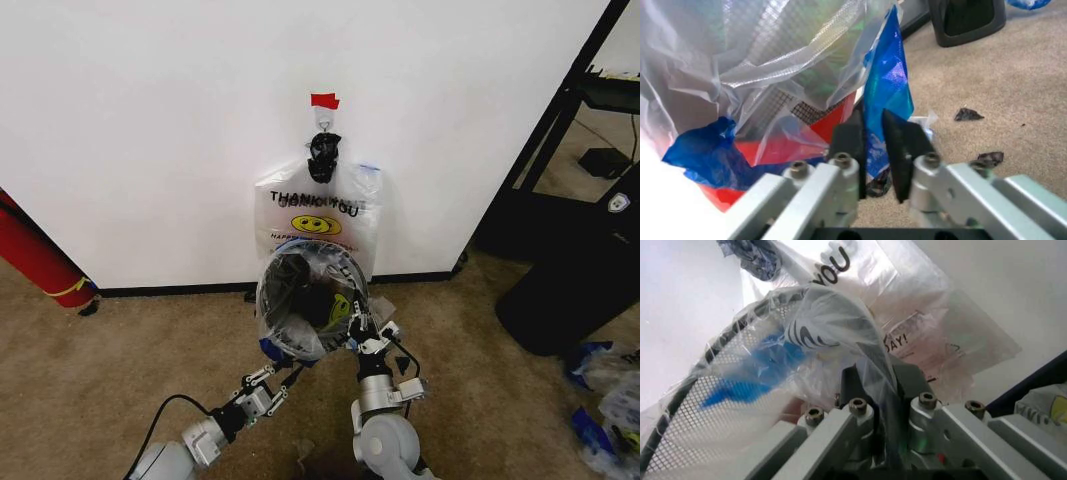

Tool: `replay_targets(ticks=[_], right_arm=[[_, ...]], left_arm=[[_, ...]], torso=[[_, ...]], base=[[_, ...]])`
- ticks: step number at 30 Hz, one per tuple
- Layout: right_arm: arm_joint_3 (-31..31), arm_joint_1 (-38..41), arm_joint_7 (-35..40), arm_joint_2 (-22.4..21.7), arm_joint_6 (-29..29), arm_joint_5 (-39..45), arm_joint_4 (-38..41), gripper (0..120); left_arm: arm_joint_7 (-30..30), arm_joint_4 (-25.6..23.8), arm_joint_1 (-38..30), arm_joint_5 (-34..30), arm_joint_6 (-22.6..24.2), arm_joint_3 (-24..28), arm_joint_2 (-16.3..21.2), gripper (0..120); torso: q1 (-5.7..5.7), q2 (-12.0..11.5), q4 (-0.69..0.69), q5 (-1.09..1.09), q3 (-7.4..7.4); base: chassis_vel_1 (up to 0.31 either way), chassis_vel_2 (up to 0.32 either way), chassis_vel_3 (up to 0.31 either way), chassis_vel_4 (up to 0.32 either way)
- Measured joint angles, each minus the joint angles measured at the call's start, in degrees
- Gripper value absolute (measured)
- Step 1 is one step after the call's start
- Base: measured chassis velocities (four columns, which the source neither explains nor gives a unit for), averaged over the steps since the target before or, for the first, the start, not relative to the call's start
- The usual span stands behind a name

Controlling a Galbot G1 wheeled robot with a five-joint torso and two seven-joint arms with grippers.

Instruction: Pick up the garbage bag from the wall and place it over the trash bin.

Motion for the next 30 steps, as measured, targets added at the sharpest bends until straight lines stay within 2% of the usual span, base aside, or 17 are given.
replay_targets(ticks=[1, 3, 8, 13, 17, 22, 30], right_arm=[[-0.02, 0.01, 0.0, 0.01, -0.01, -0.01, 0.07, 1], [-0.04, 0.02, 0.0, 0.03, -0.02, -0.02, 0.14, 1], [-0.29, -0.25, 0.16, 0.02, -0.26, -0.08, 0.75, 1], [-1.0, -0.96, 1.27, -0.37, -1.07, 0.97, 2.91, 1], [-1.9, -2.15, 2.82, -1.02, -3.21, 3.16, 6.05, 1], [-2.49, -3.82, 3.08, -1.92, -4.48, 2.85, 8.16, 1], [-2.04, -4.12, 2.29, -2.55, -4.45, 1.17, 6.89, 1]], left_arm=[[-0.12, 0.13, -0.08, 0.0, 0.01, -0.01, 0.01, 4], [-0.28, 0.27, -0.16, 0.0, 0.02, -0.02, 0.01, 0], [-1.2, 1.17, -0.63, 0.0, -0.15, -0.02, 0.1, 0], [0.77, 3.56, -1.85, 0.34, -2.81, -0.02, 0.2, 0], [2.7, 8.2, -4.54, 3.08, -5.31, -0.02, -0.49, 0], [-1.59, 11.37, -7.0, 3.96, -4.75, 0.16, -1.08, 0], [-6.5, 10.29, -6.42, 4.49, -2.86, -0.34, 0.1, 0]], torso=[[0.0, 0.0, 0.0, 0.0, 0.0], [0.0, 0.0, 0.0, 0.0, 0.0], [0.0, 0.0, 0.0, 0.0, 0.0], [0.0, 0.0, 0.0, 0.0, 0.0], [0.0, 0.0, 0.0, -0.01, 0.0], [0.0, 0.0, -0.01, 0.0, 0.0], [0.0, 0.0, 0.0, 0.01, 0.0]], base=[[0.0, 0.0, 0.0, 0.0], [0.0, 0.0, 0.0, 0.0], [0.0, 0.0, 0.0, 0.0], [0.0, 0.0, 0.0, 0.0], [0.0, 0.0, 0.0, 0.0], [0.0, 0.0, 0.0, 0.0], [0.0, 0.0, 0.0, 0.0]])
